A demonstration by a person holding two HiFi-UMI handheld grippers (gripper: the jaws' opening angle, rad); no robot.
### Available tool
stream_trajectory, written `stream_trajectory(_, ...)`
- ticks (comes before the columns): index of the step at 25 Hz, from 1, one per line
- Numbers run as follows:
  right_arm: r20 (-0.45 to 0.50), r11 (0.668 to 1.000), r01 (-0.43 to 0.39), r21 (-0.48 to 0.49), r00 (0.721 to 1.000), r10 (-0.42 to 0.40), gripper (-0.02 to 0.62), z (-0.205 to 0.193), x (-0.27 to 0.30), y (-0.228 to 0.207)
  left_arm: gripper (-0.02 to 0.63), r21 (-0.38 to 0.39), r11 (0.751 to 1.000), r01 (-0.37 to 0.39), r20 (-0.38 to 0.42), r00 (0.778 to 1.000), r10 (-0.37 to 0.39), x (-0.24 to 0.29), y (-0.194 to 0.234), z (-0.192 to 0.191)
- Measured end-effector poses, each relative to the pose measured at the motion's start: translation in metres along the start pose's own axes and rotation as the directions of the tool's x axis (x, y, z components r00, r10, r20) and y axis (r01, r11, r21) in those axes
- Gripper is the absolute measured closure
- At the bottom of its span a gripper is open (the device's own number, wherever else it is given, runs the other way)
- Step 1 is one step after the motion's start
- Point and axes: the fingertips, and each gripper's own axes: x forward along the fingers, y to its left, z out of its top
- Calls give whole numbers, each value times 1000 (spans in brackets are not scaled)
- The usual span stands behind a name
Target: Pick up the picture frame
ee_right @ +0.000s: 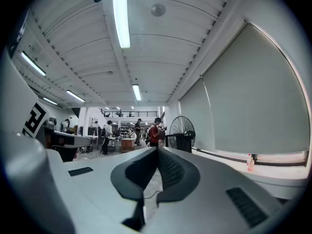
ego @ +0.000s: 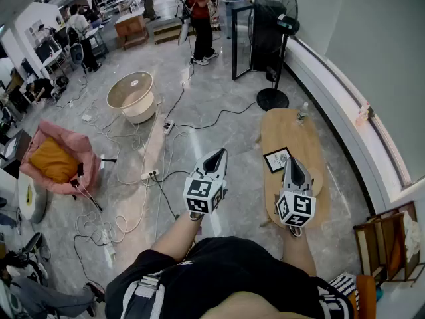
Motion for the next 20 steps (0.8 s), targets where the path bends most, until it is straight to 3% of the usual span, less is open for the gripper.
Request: stream_trajectory(20, -10, 1000, 18, -10, 1000, -18, 578, -4, 24, 56, 586, -15, 999, 35, 18, 999, -35, -11, 55, 0)
